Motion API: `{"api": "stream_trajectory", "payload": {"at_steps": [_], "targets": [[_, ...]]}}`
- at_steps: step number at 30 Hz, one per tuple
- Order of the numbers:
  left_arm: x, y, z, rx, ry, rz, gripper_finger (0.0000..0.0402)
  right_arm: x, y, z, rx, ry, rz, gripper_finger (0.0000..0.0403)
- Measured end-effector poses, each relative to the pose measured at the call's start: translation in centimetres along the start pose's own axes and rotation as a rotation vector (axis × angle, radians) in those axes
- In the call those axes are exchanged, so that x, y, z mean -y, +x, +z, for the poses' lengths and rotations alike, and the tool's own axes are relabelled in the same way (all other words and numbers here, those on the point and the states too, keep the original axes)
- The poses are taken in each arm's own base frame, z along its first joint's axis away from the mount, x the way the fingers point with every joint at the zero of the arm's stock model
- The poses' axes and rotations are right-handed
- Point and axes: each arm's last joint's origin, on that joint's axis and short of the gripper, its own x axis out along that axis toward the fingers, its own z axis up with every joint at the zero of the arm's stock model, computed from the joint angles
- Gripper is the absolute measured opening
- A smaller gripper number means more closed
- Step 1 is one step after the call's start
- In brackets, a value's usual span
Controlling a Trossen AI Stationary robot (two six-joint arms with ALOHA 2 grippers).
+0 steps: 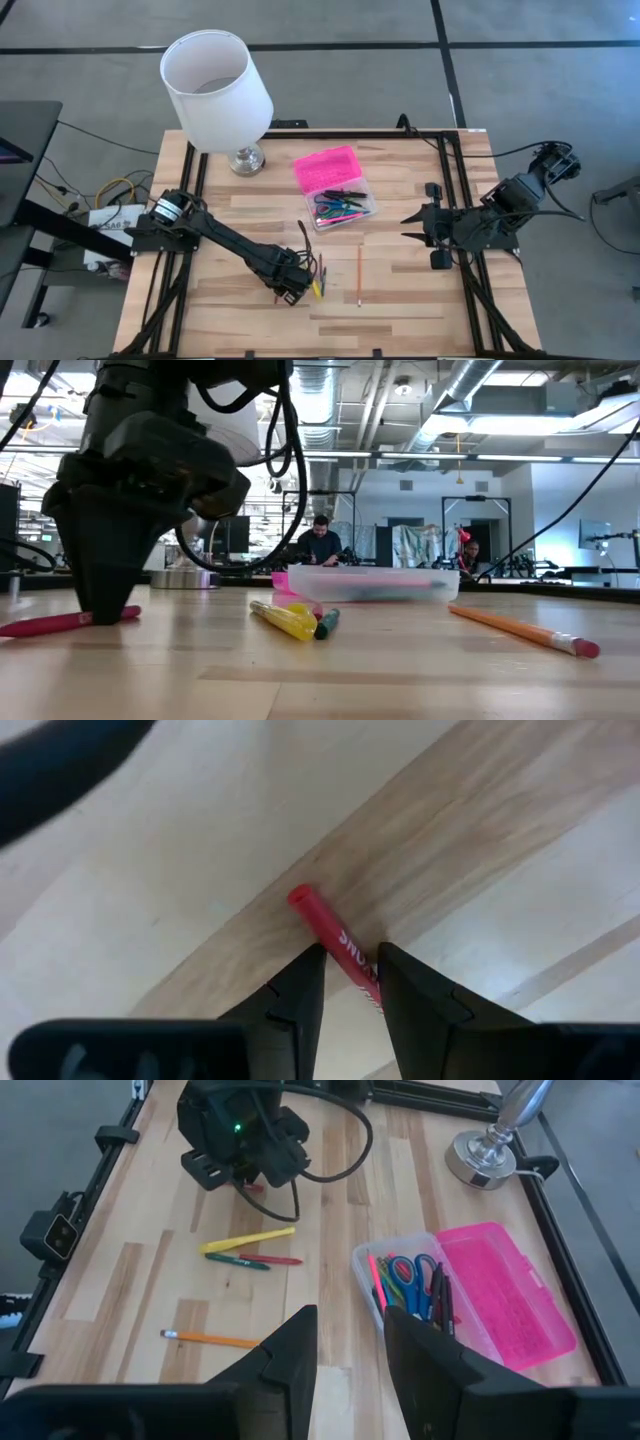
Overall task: Pick & place school supplies into a supply box
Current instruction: Put the left red crayon into the pink supply box
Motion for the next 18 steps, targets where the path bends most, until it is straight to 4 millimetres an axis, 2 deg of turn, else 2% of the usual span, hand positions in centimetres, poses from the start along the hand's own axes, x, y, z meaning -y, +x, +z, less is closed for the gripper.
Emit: {"api": "stream_trajectory", "payload": {"at_steps": [10,18], "targets": [[-0.12,-0.03,-0.05,-0.007,0.029,0.011,0.0093,0.0,0.0,0.0,0.0,0.002,0.0,0.0111],[0.01,0.0,-0.39,0.01,-0.152,0.012,0.0093,0.0,0.0,0.0,0.0,0.002,0.0,0.0111]]}}
